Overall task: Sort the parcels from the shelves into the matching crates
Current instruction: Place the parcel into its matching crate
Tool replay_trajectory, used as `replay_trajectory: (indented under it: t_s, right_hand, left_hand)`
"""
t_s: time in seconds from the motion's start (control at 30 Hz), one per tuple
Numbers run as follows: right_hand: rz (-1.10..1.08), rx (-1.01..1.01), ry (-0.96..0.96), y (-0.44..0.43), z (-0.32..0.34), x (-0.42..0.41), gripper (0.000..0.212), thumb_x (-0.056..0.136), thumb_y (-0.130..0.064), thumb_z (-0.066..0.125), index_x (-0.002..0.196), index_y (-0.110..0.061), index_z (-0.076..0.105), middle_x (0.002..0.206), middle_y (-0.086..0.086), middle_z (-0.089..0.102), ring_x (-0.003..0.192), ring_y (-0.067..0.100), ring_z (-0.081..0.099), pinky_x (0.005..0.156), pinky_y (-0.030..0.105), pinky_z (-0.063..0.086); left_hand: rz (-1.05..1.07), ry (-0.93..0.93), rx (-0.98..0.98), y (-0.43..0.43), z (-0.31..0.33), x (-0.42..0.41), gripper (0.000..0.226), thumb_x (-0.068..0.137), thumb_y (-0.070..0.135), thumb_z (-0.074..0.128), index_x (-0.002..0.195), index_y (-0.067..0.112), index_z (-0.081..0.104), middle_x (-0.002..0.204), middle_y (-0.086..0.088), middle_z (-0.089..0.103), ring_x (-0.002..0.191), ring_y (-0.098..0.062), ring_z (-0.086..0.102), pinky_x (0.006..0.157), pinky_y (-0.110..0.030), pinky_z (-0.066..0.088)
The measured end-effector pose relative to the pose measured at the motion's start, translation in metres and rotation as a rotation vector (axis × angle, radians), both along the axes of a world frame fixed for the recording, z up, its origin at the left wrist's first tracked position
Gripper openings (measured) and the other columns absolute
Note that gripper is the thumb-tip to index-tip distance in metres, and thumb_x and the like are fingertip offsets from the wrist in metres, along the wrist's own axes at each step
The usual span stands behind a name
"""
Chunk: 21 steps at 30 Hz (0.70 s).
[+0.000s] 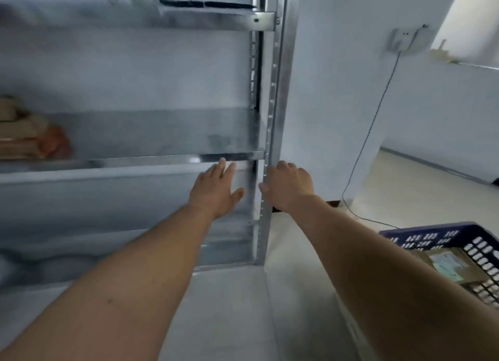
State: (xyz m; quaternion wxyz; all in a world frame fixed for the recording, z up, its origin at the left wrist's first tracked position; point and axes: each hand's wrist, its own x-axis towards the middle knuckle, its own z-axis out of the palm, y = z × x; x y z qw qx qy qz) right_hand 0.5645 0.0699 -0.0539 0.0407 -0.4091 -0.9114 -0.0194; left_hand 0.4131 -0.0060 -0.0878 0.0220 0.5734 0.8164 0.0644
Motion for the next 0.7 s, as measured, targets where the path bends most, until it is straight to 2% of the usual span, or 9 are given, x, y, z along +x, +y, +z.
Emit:
replay_trajectory:
  t_s: [0.27,0.43,0.7]
  right_hand:
    - [0.279,0.041,0.020,-0.058,-0.004,-0.170,0.049,0.096,-0.046,0.041,0.134,-0.015,0.045,0.132,0.009,0.048,0.121,0.027,0.047,0.093,0.039,0.042]
    - [0.445,0.028,0.010,-0.088,-0.014,-0.255,0.054,0.095,-0.048,0.042,0.138,-0.015,0.037,0.141,0.012,0.038,0.127,0.030,0.040,0.097,0.043,0.038]
    - [0.612,0.007,0.033,-0.108,-0.013,-0.376,0.055,0.096,-0.049,0.040,0.138,-0.013,0.039,0.140,0.013,0.040,0.126,0.031,0.041,0.096,0.041,0.038]
  left_hand:
    - [0.324,0.025,0.017,-0.100,-0.002,-0.140,0.071,0.097,0.056,0.029,0.153,0.021,0.001,0.161,-0.006,-0.002,0.148,-0.024,0.005,0.119,-0.040,0.009]
    - [0.504,0.001,0.065,-0.153,-0.015,-0.200,0.072,0.096,0.055,0.036,0.153,0.021,0.009,0.161,-0.009,0.004,0.147,-0.025,0.010,0.118,-0.038,0.012]
    - [0.682,0.026,0.059,-0.190,-0.007,-0.293,0.070,0.096,0.053,0.036,0.153,0.022,0.008,0.161,-0.007,0.005,0.147,-0.023,0.010,0.116,-0.038,0.014]
